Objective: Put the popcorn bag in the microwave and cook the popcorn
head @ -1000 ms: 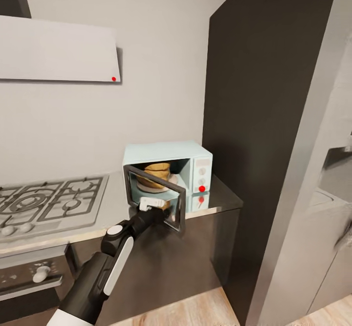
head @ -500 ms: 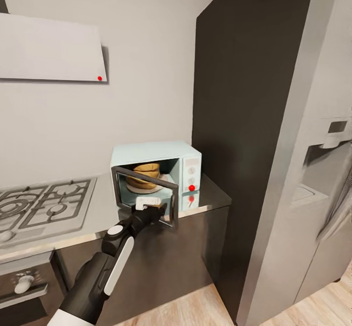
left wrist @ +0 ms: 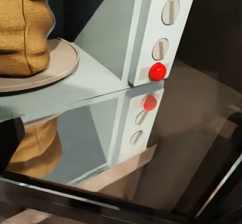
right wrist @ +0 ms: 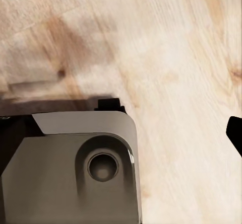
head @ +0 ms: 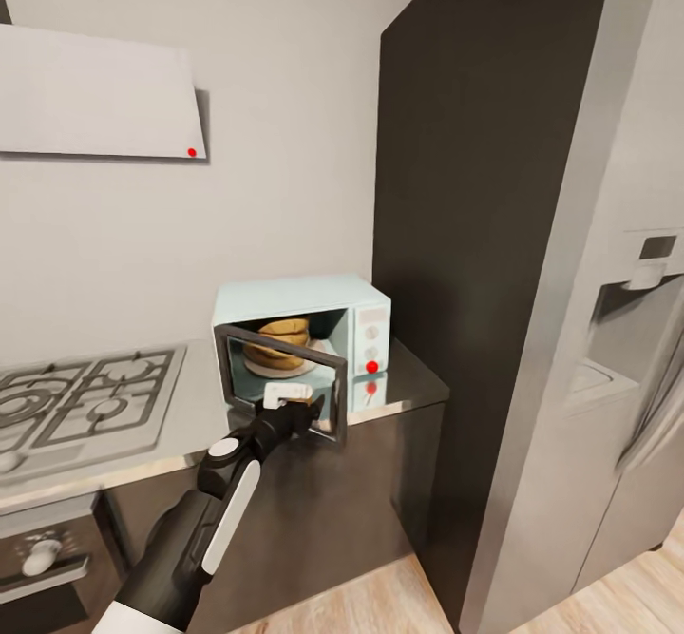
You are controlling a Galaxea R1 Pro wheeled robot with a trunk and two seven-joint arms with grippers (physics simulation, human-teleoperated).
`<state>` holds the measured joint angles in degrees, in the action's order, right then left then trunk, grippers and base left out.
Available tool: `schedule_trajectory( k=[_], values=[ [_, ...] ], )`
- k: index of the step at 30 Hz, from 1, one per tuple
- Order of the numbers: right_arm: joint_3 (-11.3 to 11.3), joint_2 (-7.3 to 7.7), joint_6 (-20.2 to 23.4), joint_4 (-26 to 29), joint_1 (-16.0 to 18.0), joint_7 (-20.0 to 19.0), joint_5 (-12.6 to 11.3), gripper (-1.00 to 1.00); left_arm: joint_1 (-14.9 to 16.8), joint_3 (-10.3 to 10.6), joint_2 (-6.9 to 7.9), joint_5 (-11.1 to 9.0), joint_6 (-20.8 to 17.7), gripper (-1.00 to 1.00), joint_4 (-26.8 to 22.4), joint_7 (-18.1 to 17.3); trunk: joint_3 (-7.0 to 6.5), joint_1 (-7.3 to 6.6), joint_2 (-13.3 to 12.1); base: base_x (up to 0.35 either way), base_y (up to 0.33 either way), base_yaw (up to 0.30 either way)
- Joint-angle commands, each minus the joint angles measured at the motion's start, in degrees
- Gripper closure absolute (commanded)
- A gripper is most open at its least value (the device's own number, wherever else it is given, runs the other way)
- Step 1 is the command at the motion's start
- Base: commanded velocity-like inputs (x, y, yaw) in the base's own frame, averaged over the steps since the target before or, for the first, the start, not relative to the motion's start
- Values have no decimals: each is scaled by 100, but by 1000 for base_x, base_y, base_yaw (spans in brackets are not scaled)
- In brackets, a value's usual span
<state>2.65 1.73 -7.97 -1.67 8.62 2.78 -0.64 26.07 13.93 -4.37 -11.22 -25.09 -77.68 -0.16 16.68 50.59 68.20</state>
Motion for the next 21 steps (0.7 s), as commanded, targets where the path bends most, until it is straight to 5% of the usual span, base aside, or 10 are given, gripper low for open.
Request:
schedule_trajectory(
  k=[1,21],
  values=[
    [25,0,-38,-18,8,3,-6,-100,4,-2,-2,-29,-31,-100,1,-2,7,1,4,127,-83,0],
    [25,-5,-38,-18,8,-39,-6,-100,4,-13,-82,-3,-31,-100,16,2,7,1,4,127,-70,0]
  ],
)
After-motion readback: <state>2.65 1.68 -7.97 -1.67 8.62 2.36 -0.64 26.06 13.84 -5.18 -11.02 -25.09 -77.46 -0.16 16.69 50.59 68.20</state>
